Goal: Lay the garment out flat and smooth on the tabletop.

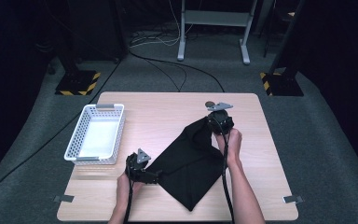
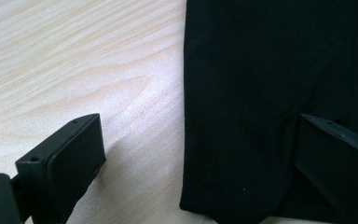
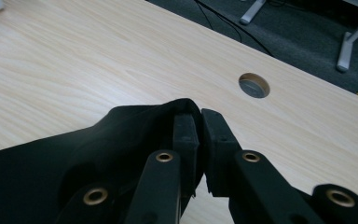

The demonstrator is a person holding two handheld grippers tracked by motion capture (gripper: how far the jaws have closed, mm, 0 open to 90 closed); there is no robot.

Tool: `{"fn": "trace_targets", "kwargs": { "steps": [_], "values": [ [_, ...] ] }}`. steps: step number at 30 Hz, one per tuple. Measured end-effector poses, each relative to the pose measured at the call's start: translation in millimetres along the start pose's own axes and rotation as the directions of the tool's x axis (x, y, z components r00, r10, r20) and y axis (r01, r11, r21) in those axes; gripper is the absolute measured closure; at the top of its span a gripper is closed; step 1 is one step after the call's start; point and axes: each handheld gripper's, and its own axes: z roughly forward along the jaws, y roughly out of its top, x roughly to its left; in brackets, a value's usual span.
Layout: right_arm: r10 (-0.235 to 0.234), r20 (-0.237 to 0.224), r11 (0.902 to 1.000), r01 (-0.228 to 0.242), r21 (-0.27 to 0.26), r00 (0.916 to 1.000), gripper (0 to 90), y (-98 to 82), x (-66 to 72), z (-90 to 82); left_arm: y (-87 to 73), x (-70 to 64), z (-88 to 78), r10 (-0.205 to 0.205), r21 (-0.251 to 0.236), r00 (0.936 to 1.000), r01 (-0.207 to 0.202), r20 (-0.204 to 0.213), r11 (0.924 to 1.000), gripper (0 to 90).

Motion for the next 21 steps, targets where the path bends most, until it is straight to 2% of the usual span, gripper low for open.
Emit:
{"fn": "trace_targets", "kwargs": {
  "steps": [5, 12, 16, 21],
  "values": [
    [-0.039, 0.043, 0.9991, 0.038, 0.018, 0.9983, 84.8, 0.9, -6.5, 7.2, 0.0, 0.1, 0.0, 0.0, 0.001, 1.0, 0.0, 0.0, 1.0, 2.5],
    [-0.042, 0.069, 0.9989, 0.041, 0.022, 0.9967, 84.2, 4.9, -17.9, 17.6, 0.0, 0.0, 0.0, 0.0, 0.0, 1.0, 0.0, -0.002, 1.0, 2.5],
    [-0.051, 0.092, 0.9983, 0.048, 0.032, 0.9945, 80.9, 4.3, -18.7, 22.1, 0.0, 0.0, 0.0, 0.0, 0.0, 1.0, 0.0, -0.003, 1.0, 2.4],
    [0.001, 0.126, 0.9997, -0.004, 0.026, 0.9921, 69.2, 1.1, -25.3, 18.7, 0.0, -0.1, -0.1, 0.0, 0.0, 1.0, 0.0, -0.004, 1.0, 2.5]
  ]
}}
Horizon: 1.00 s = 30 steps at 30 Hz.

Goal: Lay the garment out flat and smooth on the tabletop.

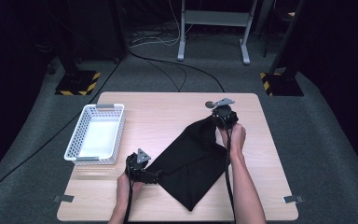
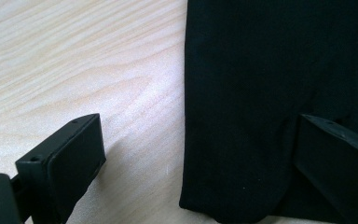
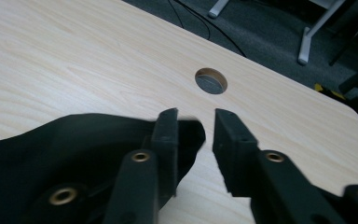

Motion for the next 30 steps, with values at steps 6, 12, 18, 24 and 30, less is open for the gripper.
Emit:
{"fn": "trace_targets", "kwargs": {
  "steps": [6, 12, 18, 24, 30],
  "values": [
    [0.042, -0.042, 0.9987, -0.041, 0.031, 0.9982, 54.9, -11.6, -5.4, -11.0, 0.0, 0.0, 0.0, 0.0, 0.0, 1.0, 0.0, 0.0, 1.0, 2.5],
    [0.094, -0.076, 0.9908, -0.086, 0.104, 0.9927, 36.6, -52.5, -4.7, -11.4, -0.1, -0.2, 0.0, 0.001, -0.002, 1.0, -0.001, -0.001, 1.0, 2.5],
    [0.167, -0.122, 0.979, -0.15, 0.139, 0.9784, 19.8, -100.4, -5.3, -7.7, -0.2, -1.1, -0.3, 0.005, -0.006, 1.0, -0.005, -0.007, 1.0, 2.4],
    [0.191, -0.151, 0.9768, -0.172, 0.128, 0.9699, 9.3, -130.7, -3.6, -9.9, -0.2, -1.5, -5.0, 0.01, -0.064, 0.9998, -0.009, 0.016, 0.9979, 0.9],
    [0.174, -0.159, 0.9809, -0.157, 0.115, 0.9718, 3.5, -142.1, -0.7, -7.7, 22.4, -22.1, -8.4, 0.055, -0.151, 0.9967, -0.046, 0.059, 0.9875, 1.3]
  ]
}}
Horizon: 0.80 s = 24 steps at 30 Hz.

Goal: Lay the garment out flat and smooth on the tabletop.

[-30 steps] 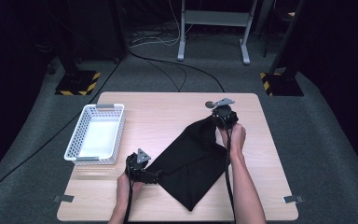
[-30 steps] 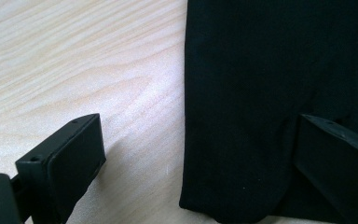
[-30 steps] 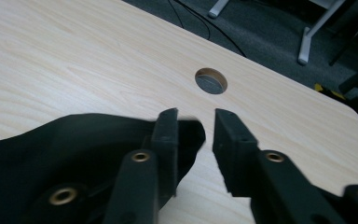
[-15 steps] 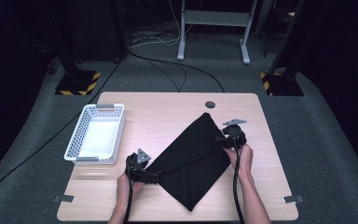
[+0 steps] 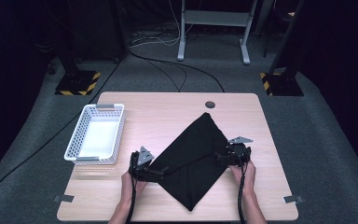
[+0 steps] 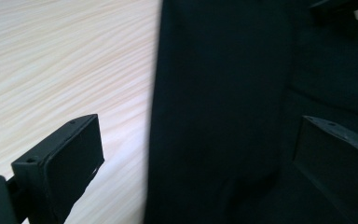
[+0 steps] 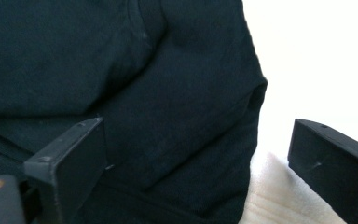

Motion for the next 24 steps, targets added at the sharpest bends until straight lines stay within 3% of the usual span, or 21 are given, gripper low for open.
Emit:
{"fn": "trace_targets", "kwargs": {
  "steps": [3, 6, 14, 20, 24],
  "values": [
    [-0.001, -0.003, 1.0, 0.001, 0.008, 1.0, 3.0, -2.4, 0.4, 1.1, -0.2, -4.8, 17.9, 0.029, 0.074, 0.9995, -0.03, 0.011, 0.9968, 1.1],
    [-0.001, -0.007, 1.0, 0.001, -0.002, 1.0, 2.8, -5.3, 0.2, 0.1, -5.4, -3.0, 29.8, 0.013, 0.149, 0.9997, -0.016, 0.02, 0.9887, 2.1],
    [0.005, 0.009, 0.9999, -0.005, -0.012, 0.9999, 3.9, -10.9, 11.0, -3.9, -10.9, 5.7, 22.8, -0.017, 0.151, 0.9998, 0.017, 0.003, 0.9884, 2.6],
    [-0.018, -0.006, 0.9997, 0.018, -0.016, 0.9998, 4.1, -16.6, 28.1, -8.5, -20.5, 13.7, 9.4, -0.023, 0.153, 0.9997, 0.023, -0.004, 0.988, 2.7],
    [-0.038, -0.026, 0.9991, 0.038, -0.016, 0.9989, 4.1, -16.9, 43.3, -8.1, -29.8, 20.7, -3.8, -0.039, 0.148, 0.9987, 0.044, -0.032, 0.988, 2.7]
  ]
}}
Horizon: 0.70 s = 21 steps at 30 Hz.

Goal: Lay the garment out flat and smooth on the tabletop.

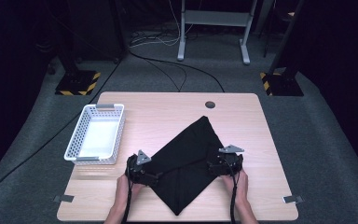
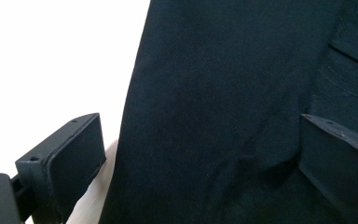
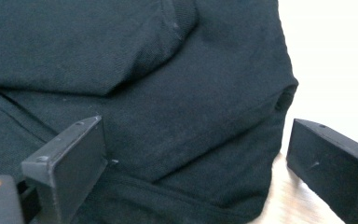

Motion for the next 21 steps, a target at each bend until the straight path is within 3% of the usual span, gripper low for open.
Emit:
{"fn": "trace_targets", "kwargs": {
  "steps": [2, 3, 5, 9, 11, 14, 15, 17, 21],
  "values": [
    [-0.016, -0.022, 0.9999, 0.016, -0.003, 0.9996, 4.1, 0.1, 4.4, 0.7, -3.5, 3.6, -6.2, -0.003, -0.019, 0.9998, 0.003, -0.021, 0.9998, 2.5],
    [-0.021, -0.029, 0.9997, 0.02, -0.013, 0.9994, 4.6, -0.7, 4.0, 0.2, -2.8, 5.2, -9.5, -0.029, -0.043, 0.9994, 0.028, -0.02, 0.9987, 2.0],
    [0.019, -0.054, 0.998, -0.023, -0.06, 0.9983, 4.0, -2.3, -2.0, -3.9, 6.0, 3.6, -14.6, -0.04, -0.086, 0.9992, 0.04, 0.002, 0.9954, 1.5],
    [0.074, -0.032, 0.9934, -0.077, -0.085, 0.9967, 3.9, -3.4, -17.6, -6.1, 37.4, -15.0, -3.1, 0.039, -0.076, 0.9987, -0.036, 0.035, 0.9965, 1.8],
    [0.091, -0.031, 0.9927, -0.094, -0.076, 0.9953, 4.1, -3.0, -20.1, -5.0, 46.8, -23.3, 10.0, 0.061, -0.041, 0.9973, -0.06, 0.041, 0.9974, 2.0],
    [0.028, 0.004, 0.9995, -0.028, -0.015, 0.9996, 3.8, -1.5, -11.6, -0.8, 44.7, -26.0, 27.6, 0.061, 0.027, 0.9967, -0.063, 0.053, 0.9977, 2.2],
    [0.005, 0.007, 0.9999, -0.005, -0.016, 1.0, 4.6, -1.5, -8.0, -0.9, 40.9, -25.4, 31.5, 0.056, 0.043, 0.9973, -0.058, 0.047, 0.9974, 2.0],
    [-0.005, 0.004, 0.9998, 0.005, -0.017, 1.0, 4.9, -2.3, -4.7, -1.7, 32.3, -23.7, 30.2, 0.037, 0.001, 0.9983, -0.038, 0.044, 0.9993, 1.9],
    [-0.024, -0.007, 0.9995, 0.024, -0.019, 0.9997, 4.9, -2.7, -1.8, -1.9, 22.5, -24.1, 22.1, 0.038, -0.012, 0.9989, -0.037, 0.028, 0.9992, 1.8]
  ]
}}
